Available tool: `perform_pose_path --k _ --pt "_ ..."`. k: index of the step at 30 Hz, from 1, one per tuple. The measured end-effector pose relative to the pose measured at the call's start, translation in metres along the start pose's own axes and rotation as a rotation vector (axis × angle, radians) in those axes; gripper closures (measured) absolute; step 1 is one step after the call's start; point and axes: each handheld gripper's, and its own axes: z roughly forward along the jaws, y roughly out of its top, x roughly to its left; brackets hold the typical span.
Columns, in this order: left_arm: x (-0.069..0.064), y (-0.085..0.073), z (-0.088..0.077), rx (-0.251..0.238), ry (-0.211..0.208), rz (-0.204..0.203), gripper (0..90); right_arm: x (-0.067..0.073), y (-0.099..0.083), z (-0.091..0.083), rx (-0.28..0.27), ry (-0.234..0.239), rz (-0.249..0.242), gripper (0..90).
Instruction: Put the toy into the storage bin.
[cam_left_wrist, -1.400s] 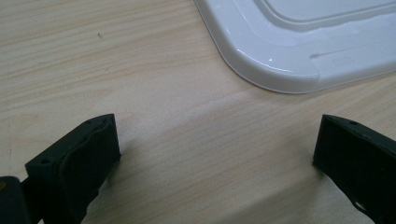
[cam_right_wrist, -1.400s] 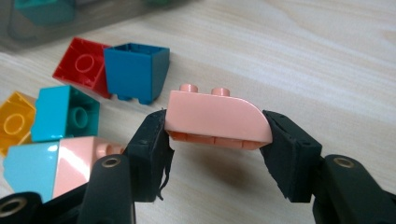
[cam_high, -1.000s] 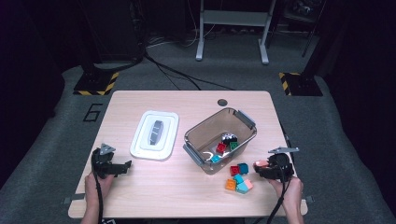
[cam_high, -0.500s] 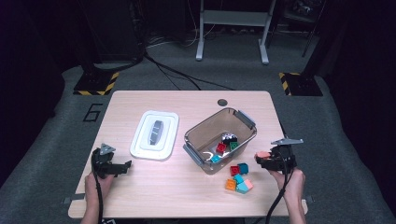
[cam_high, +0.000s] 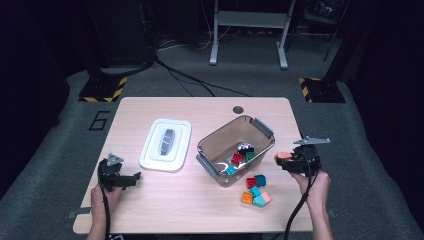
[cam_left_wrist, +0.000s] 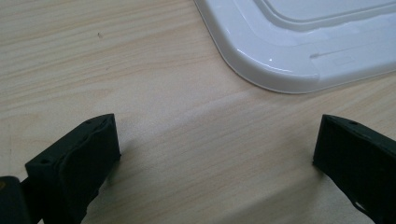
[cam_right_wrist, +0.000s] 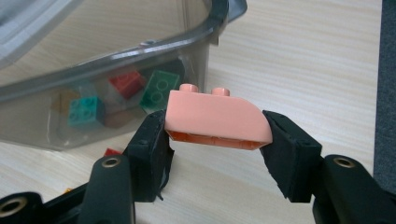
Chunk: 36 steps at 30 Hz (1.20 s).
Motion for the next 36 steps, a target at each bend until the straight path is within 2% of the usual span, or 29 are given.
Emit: perform_pose_path --k 9,11,16,19,20,25,32,36 --pt "0.0 0.0 0.0 0.0 0.0 0.0 0.3 0.006 0.027 -0.012 -0.024 -0.011 -0.014 43.4" --pt "0.0 0.0 0.0 -0.001 0.0 0.0 0.2 0.008 0.033 -0.014 -0.032 -0.009 -0.033 43.4" --pt "0.0 0.0 0.0 0.003 0.0 0.003 0.2 0.016 0.05 -0.016 -0.04 0.008 -0.037 43.4" --pt "0.0 0.0 0.0 0.002 0.0 0.003 0.2 0.022 0.06 -0.012 -0.037 0.018 -0.051 43.4" --pt "0.0 0.0 0.0 -0.001 0.0 0.0 0.2 0.023 0.063 -0.01 -0.041 0.025 -0.071 43.4" --pt "0.0 0.0 0.0 0.0 0.0 0.0 0.2 0.034 0.074 0.003 -0.019 0.043 -0.079 43.4" --pt "0.0 0.0 0.0 -0.001 0.0 -0.001 0.2 0.043 0.076 0.023 0.034 0.074 -0.079 43.4" --pt "0.0 0.0 0.0 0.0 0.0 0.001 0.2 0.044 0.074 0.027 0.055 0.077 -0.085 43.4"
